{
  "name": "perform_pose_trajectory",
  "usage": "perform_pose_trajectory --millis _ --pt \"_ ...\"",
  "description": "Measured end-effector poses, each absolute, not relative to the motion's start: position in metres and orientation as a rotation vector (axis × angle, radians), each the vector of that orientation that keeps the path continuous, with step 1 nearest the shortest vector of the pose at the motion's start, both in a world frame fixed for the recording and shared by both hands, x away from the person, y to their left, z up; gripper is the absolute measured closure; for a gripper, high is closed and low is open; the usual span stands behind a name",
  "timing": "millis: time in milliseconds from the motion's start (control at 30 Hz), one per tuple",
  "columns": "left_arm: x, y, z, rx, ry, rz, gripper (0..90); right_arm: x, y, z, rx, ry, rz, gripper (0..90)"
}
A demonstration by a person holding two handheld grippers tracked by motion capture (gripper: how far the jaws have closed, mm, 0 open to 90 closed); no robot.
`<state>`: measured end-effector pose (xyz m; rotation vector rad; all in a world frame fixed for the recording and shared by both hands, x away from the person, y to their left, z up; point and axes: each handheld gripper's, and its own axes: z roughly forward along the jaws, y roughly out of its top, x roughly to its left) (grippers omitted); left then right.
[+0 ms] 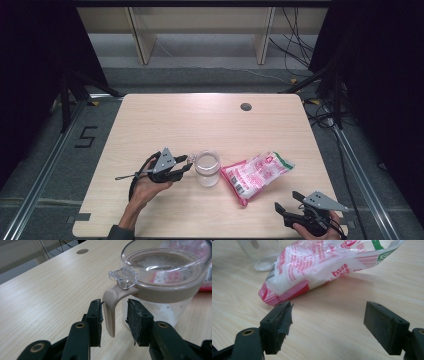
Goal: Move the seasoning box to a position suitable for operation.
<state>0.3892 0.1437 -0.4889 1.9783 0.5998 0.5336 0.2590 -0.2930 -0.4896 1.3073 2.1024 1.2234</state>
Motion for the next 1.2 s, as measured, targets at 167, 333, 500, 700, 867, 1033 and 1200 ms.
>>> perform_pose_trajectory --millis 167,333,500,700,867,1033,1200 --pt "0.394 0.142 -0.492 1.972 0.610 0.530 72.6 0.257 -0.291 -0.489 1.359 2.100 1.234 23.4" --pt "0.396 0.145 -0.493 1.975 0.601 0.537 78.3 0.258 -0.292 -0.490 1.345 2.095 1.224 23.4" --pt "0.390 0.146 -0.493 1.968 0.624 0.529 78.0 0.257 -0.292 -0.489 1.358 2.097 1.236 23.4" --pt "0.386 0.148 -0.492 1.972 0.645 0.534 77.5 0.258 -0.293 -0.490 1.349 2.085 1.232 23.3" --pt "0.380 0.148 -0.490 1.987 0.657 0.533 77.0 0.260 -0.296 -0.491 1.295 2.086 1.233 23.3" --pt "0.376 0.148 -0.490 1.983 0.664 0.530 76.4 0.257 -0.293 -0.489 1.359 2.087 1.249 23.3" --pt "0.375 0.152 -0.489 1.969 0.660 0.505 71.7 0.258 -0.293 -0.489 1.361 2.084 1.250 23.3"
